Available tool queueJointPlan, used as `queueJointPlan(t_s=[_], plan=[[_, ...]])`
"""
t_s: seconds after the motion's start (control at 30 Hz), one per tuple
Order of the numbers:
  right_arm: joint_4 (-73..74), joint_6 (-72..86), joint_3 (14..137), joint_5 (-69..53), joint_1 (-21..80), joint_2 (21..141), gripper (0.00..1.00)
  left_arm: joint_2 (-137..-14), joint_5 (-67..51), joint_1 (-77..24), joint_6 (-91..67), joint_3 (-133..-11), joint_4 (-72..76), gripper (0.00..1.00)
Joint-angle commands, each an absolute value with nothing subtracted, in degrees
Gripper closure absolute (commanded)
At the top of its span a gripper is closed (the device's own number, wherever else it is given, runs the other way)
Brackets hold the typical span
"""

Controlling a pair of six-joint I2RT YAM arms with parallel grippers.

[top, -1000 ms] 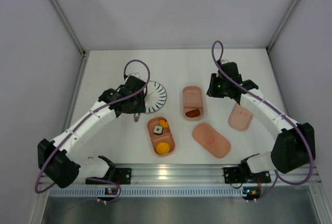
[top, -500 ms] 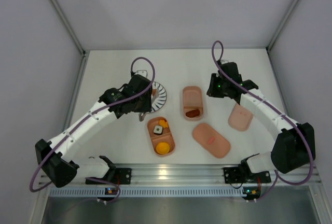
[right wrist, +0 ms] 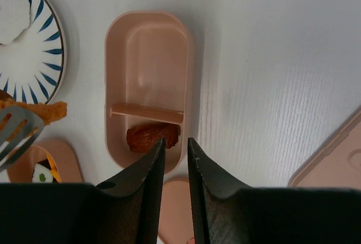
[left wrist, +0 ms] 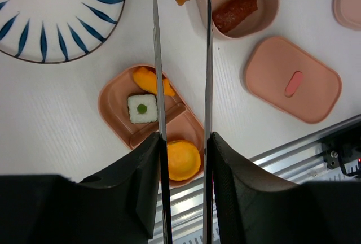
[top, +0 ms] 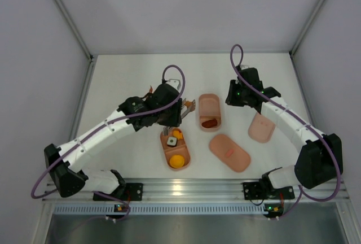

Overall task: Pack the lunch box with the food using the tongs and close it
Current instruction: Place the fake food in the packing box.

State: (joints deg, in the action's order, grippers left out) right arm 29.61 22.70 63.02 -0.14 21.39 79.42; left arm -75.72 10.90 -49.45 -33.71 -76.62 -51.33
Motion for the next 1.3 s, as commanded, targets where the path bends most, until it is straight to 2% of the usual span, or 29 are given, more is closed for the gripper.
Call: queueJointPlan(t_s=[0.0, 0.47, 1.27], plan=[[27.6, 22.9, 63.4, 1.4, 22.3, 79.2, 0.78, -76.2, 8.4, -51.2, -33.3, -79.0, -47.4, 0.84], [27.6, 22.9, 62.4, 1.6, 22.3, 78.8, 0.78, -78.9, 1.2, -55.2, -34.3, -76.1, -38.1, 0.82], [26.5, 22.9, 60.9, 1.5, 22.3, 79.2, 0.78, -86.4, 4.2, -55.6, -34.6, -77.3, -39.3, 0.78]])
